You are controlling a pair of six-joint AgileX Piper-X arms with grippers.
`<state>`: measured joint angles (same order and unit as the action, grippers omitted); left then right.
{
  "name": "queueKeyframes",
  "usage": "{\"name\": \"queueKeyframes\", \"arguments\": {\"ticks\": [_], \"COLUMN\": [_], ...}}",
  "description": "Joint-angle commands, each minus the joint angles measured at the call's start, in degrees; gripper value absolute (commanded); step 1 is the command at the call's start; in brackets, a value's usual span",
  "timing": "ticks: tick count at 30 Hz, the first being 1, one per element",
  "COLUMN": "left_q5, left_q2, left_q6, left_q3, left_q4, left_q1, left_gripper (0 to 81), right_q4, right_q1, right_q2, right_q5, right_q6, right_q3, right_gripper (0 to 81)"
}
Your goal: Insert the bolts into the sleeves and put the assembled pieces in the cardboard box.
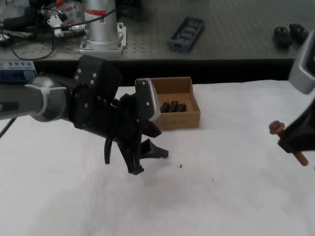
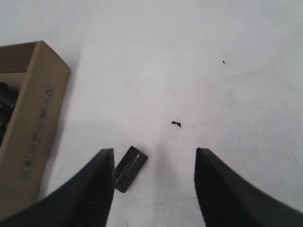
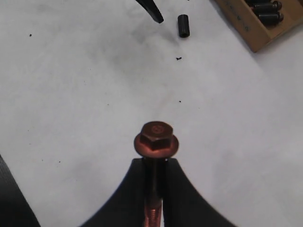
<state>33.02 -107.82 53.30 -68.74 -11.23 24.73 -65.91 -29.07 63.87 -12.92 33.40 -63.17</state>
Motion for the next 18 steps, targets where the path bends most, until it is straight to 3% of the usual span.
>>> {"name": "queueKeyframes", "arguments": {"ticks": [1,6,18], "left_q5": [0.77,-2.7,-5.84], "left_q2": [-1.22,-4.58,-12.25], "left_q6": [2.83,7.4,7.15], "left_q3": [-1.19,-3.78,-12.65], "left_q4": [0.67,1.05,0.31], "left_q1": [0.14,0.86,1.05], "left_gripper": [38.4,35.9,35.6], "right_q4": [-0.24,-0.15,1.15], "right_q1": [0.5,0.5,1.07], "right_q2": [-2.09,-2.69,-2.65], "right_q5": [-0.97,-0.97,-0.97], "right_q6": [-0.18,-0.18,-0.04], "right_q3": [2.35,4.4,5.07], "right_gripper": [2.8,2.8,2.8]}}
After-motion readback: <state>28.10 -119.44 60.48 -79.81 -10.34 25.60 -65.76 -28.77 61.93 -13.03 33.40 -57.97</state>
